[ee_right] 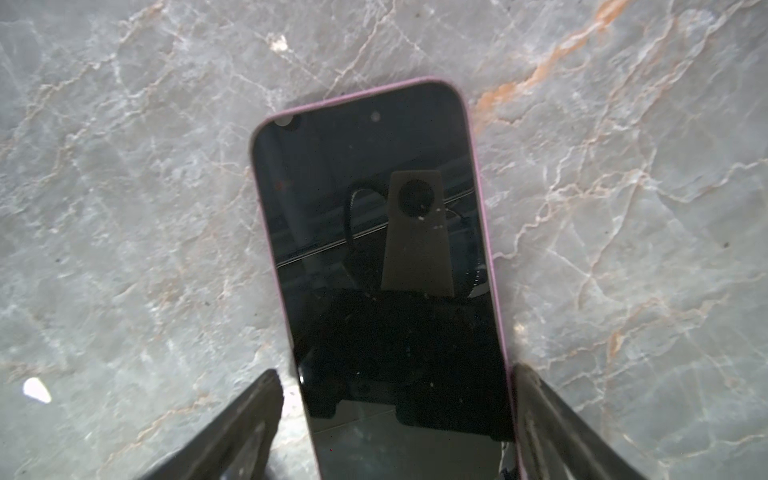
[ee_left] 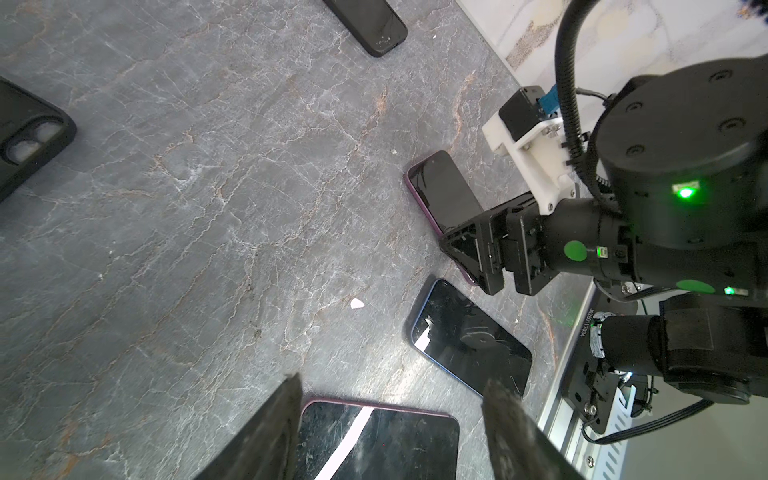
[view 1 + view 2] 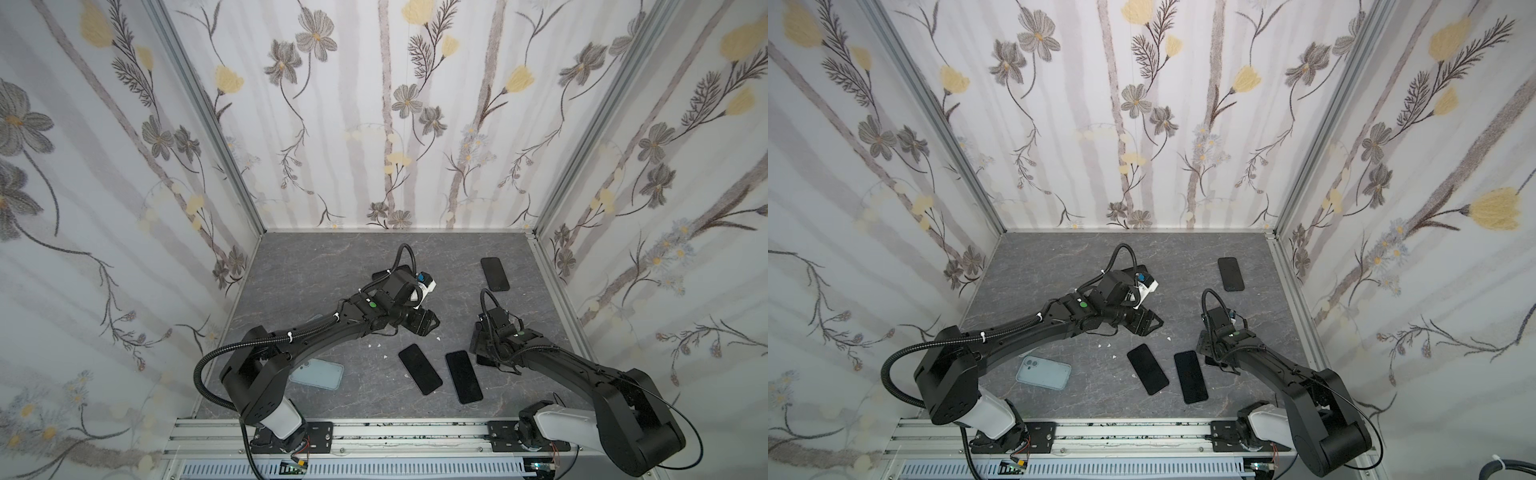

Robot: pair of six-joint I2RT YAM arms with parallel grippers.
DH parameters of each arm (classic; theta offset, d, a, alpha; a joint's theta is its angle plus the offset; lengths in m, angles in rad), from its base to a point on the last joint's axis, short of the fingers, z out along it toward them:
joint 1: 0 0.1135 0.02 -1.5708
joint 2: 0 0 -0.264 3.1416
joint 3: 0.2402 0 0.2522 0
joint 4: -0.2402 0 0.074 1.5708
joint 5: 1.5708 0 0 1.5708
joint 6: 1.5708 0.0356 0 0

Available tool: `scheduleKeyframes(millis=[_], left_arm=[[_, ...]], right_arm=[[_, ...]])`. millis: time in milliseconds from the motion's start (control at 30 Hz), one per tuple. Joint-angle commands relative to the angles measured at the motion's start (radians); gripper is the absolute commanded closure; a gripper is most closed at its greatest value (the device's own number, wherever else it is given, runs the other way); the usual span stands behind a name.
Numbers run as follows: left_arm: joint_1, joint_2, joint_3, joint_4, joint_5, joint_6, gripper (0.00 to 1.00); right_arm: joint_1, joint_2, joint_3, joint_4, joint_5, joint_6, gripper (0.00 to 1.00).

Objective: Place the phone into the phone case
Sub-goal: 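Lift the purple-edged phone off the table with the right gripper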

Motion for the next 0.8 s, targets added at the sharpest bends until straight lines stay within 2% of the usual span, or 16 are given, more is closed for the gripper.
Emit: scheduleKeyframes(millis=[0,167,533,767], left_arm=[[0.001,-0.002,0.003,0.015,0.004,0.002,0.31],[0.0,-0.006,0.001,0.015,-0.006,0.006,0.31],[0.0,-0.004,0.002,0.013,-0.008,0.006,0.31],[0.001,-0.008,0.002,0.01,-0.021,0.013,0.31]], right_arm=[[0.009,0.015,-0.005,-0.042,-0.192,0.05,0.18],[0.02,0.036,-0.002,-0.051,-0.206,0.051,0.22],[0.032,0.135,0.019,-0.077,-0.138,0.021,0.2],[0.033,0.12,0.028,-0.07,-0.138,-0.001,0.31]])
